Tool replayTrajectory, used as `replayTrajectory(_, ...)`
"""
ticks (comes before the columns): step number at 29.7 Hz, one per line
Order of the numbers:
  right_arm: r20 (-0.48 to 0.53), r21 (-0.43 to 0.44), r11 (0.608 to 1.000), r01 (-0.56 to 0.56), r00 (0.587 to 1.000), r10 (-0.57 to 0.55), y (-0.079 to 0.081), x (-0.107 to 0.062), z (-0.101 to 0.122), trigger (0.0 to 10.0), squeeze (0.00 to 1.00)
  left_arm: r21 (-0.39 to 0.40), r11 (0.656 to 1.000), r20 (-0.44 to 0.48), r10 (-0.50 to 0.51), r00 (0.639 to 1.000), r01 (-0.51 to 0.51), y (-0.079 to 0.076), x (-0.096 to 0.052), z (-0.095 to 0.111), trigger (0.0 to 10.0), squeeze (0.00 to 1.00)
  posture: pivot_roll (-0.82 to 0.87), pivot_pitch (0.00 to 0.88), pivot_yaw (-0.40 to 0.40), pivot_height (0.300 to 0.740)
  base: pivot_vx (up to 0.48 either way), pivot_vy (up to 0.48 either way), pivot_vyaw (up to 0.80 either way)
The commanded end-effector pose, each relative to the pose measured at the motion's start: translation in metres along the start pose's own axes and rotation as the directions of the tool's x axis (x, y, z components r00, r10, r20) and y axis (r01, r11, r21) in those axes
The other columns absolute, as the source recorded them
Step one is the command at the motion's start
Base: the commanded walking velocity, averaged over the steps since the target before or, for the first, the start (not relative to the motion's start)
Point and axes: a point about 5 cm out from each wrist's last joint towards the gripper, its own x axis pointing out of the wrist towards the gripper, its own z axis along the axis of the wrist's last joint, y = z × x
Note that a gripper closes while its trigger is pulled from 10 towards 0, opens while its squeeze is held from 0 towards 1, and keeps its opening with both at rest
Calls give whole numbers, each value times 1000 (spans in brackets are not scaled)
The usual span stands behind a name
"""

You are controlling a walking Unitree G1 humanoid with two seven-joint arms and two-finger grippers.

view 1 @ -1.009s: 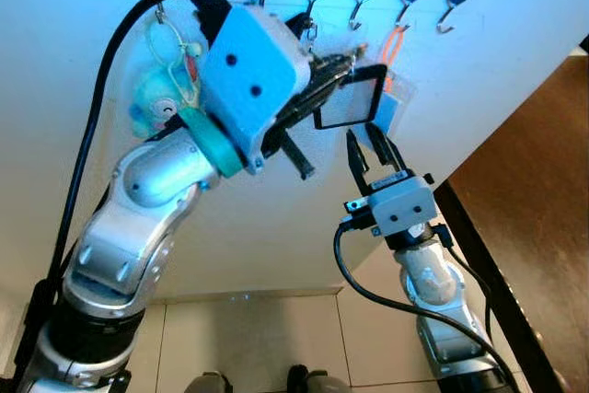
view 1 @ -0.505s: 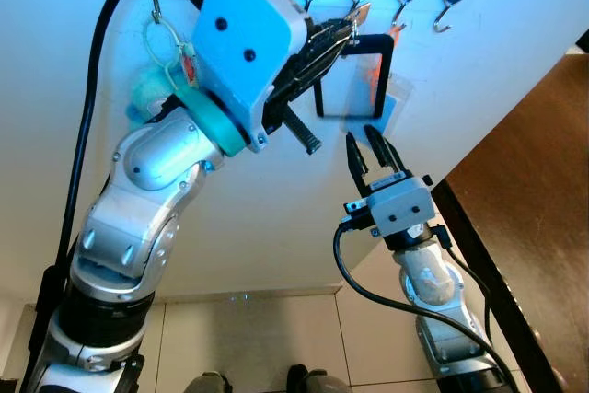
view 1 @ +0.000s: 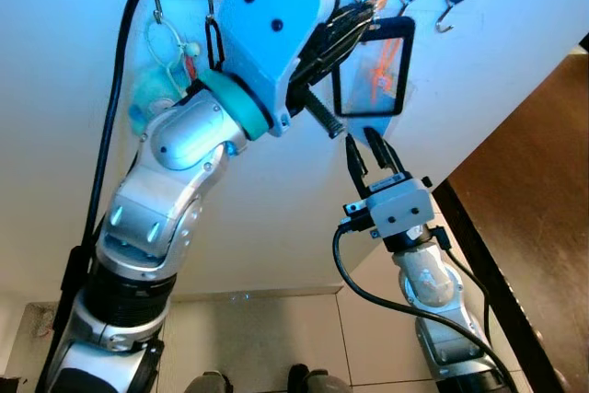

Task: Hang keys on a hook

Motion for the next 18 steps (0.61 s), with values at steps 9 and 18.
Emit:
replayTrajectory(9, -15, -4, 1000, -2, 1000, 2, 2, -4, -3, 10000, 0, -32, 999, -40, -32, 999, 31, -11, 7, -15, 10000, 0, 105, 116, 24, 740, 0, 0, 0)
replayTrajectory(18, -17, -6, 1000, -1, 1000, 1, 2, -5, -2, 10000, 0, -58, 996, -63, 67, 996, -71, 0, 13, -22, 10000, 0, 100, 119, 27, 740, 0, 0, 0)
